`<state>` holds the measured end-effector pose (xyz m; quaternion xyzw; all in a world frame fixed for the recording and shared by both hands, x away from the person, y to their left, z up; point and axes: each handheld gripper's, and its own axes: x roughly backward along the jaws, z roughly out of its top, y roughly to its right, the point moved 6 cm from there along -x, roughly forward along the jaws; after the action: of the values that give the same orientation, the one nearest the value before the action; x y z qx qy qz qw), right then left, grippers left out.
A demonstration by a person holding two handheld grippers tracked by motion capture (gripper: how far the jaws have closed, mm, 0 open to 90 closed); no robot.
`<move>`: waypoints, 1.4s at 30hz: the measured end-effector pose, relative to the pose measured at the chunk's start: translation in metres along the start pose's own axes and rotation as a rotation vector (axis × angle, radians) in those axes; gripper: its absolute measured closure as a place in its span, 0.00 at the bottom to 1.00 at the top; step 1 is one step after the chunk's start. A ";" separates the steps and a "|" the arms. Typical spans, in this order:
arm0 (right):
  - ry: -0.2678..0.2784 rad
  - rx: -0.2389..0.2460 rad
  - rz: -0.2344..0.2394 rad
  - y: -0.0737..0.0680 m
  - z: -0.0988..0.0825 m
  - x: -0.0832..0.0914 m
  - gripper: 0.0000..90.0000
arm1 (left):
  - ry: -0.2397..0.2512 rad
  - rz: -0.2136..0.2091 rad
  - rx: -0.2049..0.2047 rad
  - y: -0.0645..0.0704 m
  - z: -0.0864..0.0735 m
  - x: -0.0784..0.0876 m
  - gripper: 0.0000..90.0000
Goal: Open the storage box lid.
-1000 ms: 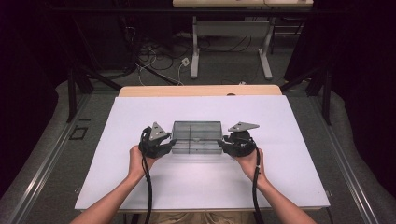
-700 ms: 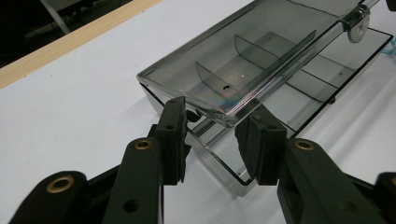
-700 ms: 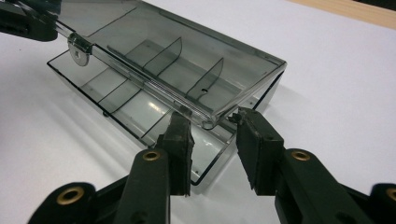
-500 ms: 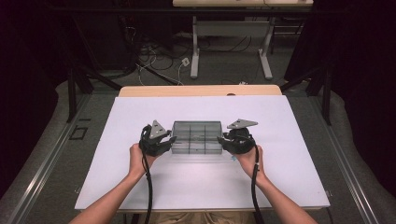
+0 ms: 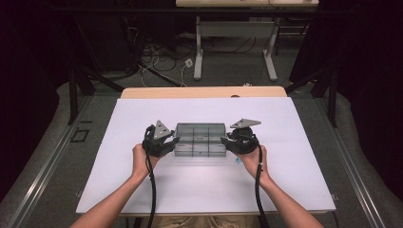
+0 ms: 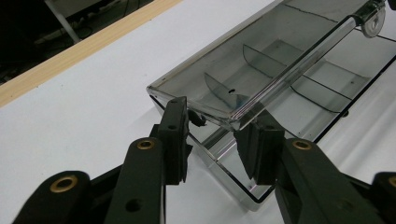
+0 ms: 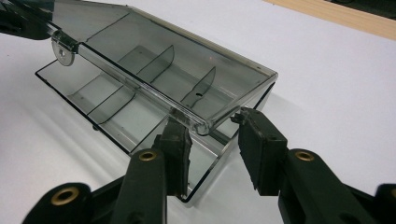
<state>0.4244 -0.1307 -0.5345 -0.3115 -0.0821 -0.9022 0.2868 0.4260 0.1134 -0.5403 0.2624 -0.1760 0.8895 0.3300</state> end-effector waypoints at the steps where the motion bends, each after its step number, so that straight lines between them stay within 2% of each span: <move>1: 0.005 0.000 0.001 0.000 0.000 0.000 0.71 | 0.000 0.000 0.002 0.000 0.000 0.000 0.72; 11: -0.010 0.000 0.002 0.001 0.002 0.000 0.71 | -0.003 0.002 -0.011 -0.002 0.003 -0.001 0.71; 25: -0.011 -0.001 0.002 0.004 0.011 0.001 0.73 | -0.007 -0.003 0.003 -0.006 0.009 -0.002 0.72; 26: -0.011 -0.001 0.002 0.004 0.011 0.001 0.73 | 0.008 0.001 0.010 -0.006 0.010 -0.003 0.72; 29: -0.012 0.000 -0.003 0.005 0.013 0.001 0.74 | -0.004 0.008 0.000 -0.008 0.012 -0.005 0.72; 34: -0.024 0.010 -0.010 0.004 0.014 0.003 0.75 | -0.010 0.010 0.009 -0.009 0.012 -0.007 0.73; 36: -0.031 0.009 -0.010 0.006 0.016 0.002 0.75 | -0.013 0.018 -0.001 -0.011 0.013 -0.008 0.75; 37: -0.036 0.010 -0.010 0.006 0.016 0.001 0.75 | -0.014 0.017 0.008 -0.011 0.014 -0.009 0.75; 42: -0.050 0.022 -0.013 0.007 0.020 0.000 0.75 | -0.025 0.011 0.004 -0.013 0.017 -0.009 0.77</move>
<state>0.4381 -0.1301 -0.5190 -0.3301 -0.1010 -0.8951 0.2821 0.4465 0.1100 -0.5301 0.2733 -0.1799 0.8882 0.3224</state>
